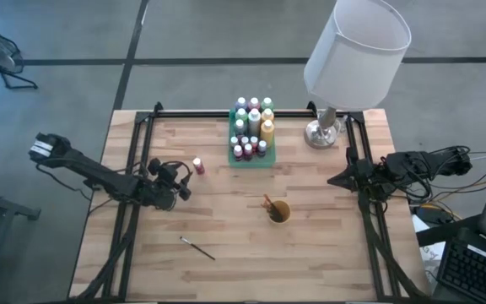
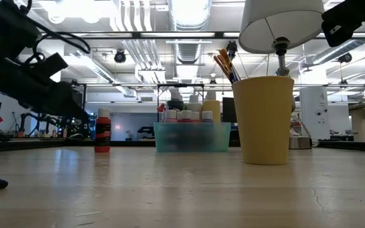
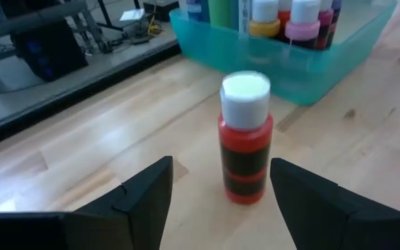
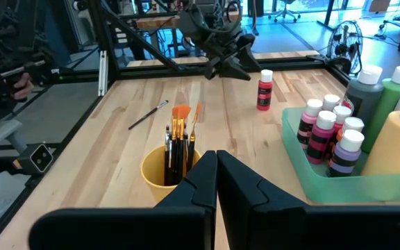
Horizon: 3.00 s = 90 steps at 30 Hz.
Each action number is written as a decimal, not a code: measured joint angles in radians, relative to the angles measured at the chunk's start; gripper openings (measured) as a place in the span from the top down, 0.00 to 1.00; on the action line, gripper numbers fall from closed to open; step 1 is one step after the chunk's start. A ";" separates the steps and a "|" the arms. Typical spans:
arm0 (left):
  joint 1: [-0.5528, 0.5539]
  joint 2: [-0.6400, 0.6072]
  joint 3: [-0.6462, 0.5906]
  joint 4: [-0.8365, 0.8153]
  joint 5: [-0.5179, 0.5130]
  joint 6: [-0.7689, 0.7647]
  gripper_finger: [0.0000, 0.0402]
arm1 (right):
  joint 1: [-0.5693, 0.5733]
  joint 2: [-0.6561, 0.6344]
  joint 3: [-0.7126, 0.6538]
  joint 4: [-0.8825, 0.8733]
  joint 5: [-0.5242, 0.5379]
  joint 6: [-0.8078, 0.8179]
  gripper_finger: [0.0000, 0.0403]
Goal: Pick & Place Paint Supplies
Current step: Put the red paint bottle into the green bin
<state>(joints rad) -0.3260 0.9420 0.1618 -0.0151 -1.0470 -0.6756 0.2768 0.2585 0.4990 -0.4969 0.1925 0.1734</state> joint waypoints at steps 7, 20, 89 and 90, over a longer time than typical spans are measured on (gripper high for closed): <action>0.004 0.051 -0.055 0.146 0.006 -0.005 0.40 | 0.000 0.000 0.000 0.000 0.000 0.000 0.98; 0.017 0.238 -0.063 0.407 -0.045 0.129 0.41 | 0.000 0.000 0.000 0.000 0.000 0.000 0.98; 0.213 0.311 0.140 0.571 0.634 0.312 0.65 | 0.000 0.000 0.000 0.000 0.000 0.000 0.98; 0.213 0.289 0.165 0.521 0.670 0.311 0.65 | 0.000 0.000 0.000 0.000 0.000 0.000 0.98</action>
<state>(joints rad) -0.1127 1.2313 0.3269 0.5060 -0.3768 -0.3650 0.2771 0.2584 0.4988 -0.4973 0.1925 0.1734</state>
